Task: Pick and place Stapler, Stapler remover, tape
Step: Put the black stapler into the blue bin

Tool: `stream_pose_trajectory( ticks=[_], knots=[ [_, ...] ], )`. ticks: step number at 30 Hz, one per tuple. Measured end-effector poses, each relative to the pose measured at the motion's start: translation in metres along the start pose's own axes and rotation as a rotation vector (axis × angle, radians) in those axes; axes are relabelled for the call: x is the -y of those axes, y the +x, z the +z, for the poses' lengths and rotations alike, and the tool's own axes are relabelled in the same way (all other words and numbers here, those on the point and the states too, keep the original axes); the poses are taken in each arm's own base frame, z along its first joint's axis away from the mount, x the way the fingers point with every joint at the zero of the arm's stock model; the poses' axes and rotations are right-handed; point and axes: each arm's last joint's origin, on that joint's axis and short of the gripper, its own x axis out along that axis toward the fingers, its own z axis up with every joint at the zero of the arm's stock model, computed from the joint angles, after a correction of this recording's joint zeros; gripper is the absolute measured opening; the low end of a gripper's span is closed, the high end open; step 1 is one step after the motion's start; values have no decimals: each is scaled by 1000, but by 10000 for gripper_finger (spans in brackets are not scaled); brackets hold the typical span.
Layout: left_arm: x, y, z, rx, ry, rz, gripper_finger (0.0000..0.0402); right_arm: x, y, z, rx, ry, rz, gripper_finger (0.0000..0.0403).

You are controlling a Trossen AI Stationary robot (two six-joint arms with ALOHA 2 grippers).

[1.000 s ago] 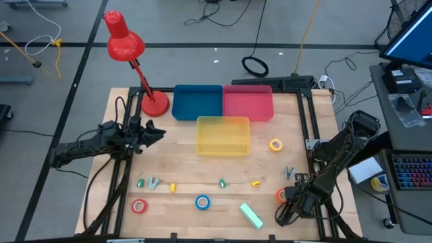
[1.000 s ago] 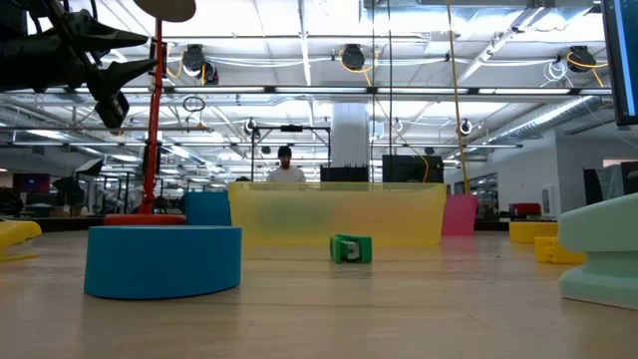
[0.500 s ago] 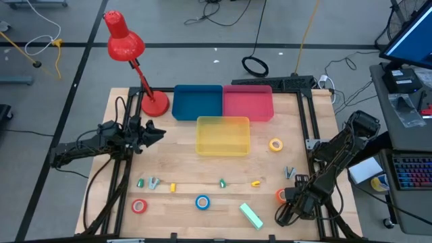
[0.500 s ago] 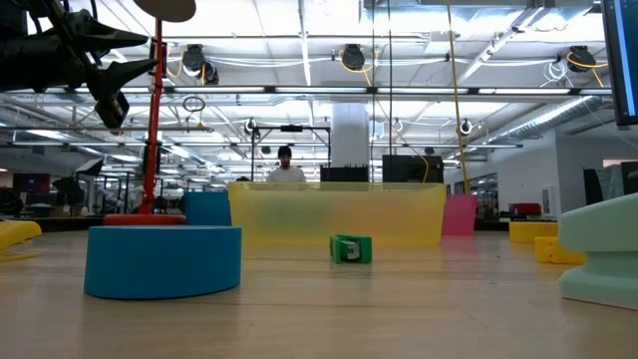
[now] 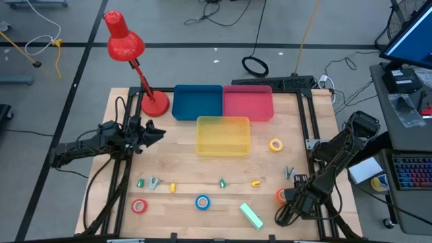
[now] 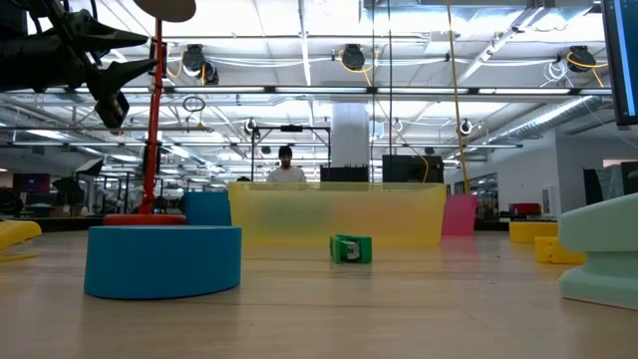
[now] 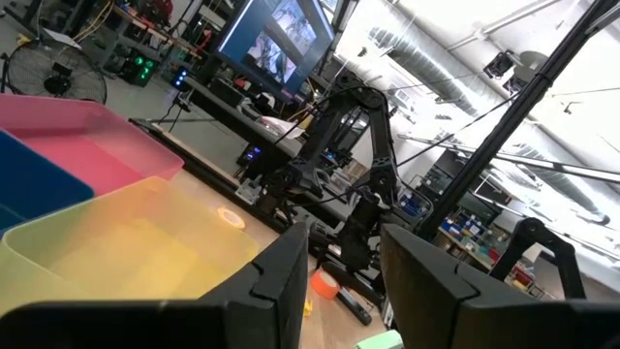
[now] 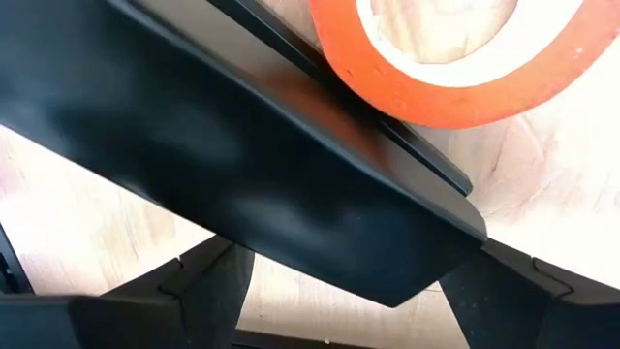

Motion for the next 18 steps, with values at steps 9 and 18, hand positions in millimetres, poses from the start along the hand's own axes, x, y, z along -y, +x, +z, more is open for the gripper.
stream_pose_trajectory(
  ticks=[9,18],
  knots=[
    [0,0,0,0,-3,0,134,-1,0,1,9,21,14,294],
    [0,0,0,0,-1,0,134,11,-13,-8,-25,50,-28,293]
  ],
)
